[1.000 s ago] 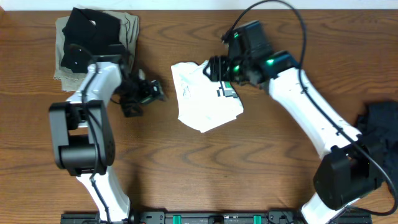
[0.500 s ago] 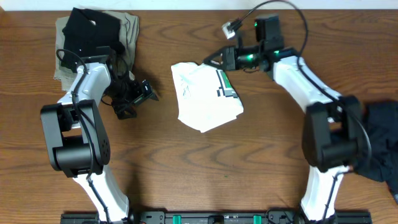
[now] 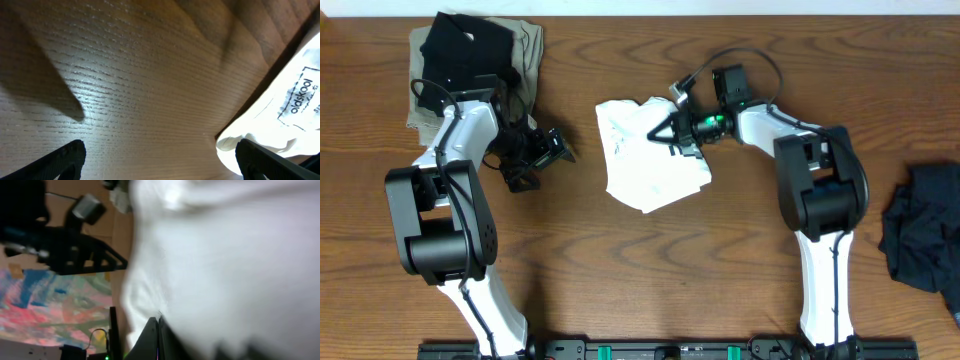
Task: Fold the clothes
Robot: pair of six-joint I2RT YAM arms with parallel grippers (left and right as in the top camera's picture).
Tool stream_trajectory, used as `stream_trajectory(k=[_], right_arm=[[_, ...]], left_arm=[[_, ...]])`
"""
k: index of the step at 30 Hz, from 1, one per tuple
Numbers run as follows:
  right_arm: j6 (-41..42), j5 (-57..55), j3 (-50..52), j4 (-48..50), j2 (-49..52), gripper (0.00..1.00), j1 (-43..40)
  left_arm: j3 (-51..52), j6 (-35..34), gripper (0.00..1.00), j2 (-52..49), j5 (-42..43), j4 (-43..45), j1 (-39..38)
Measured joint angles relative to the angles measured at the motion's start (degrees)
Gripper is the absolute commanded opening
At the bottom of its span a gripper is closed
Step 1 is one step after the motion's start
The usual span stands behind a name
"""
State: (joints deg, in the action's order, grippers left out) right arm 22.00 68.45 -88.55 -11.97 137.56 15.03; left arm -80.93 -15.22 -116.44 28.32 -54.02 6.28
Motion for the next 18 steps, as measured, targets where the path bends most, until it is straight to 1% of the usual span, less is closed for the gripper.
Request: stream_trajectory(k=[6,10,13,18], right_arm=[[0.8,2.1,-0.3,-0.9,1.2,0.01,-1.0],[1.5,0.8,-0.2,-3.4,-0.6,0.01,-1.6],[1.7,-0.8,0.2,-4.2,-5.0,0.01,-1.6],[1.9,-1.4,0.1,-6.0,-17.1,0.01,-1.4]], left_arm=[[0.0,0.0,0.97,0.0,0.0,-0.5,0.0],[0.0,0.0,0.97,0.0,0.0,-0.6,0.0],[0.0,0.0,0.97,0.0,0.0,-0.6,0.0],[0.0,0.0,0.97,0.0,0.0,-0.7,0.0]])
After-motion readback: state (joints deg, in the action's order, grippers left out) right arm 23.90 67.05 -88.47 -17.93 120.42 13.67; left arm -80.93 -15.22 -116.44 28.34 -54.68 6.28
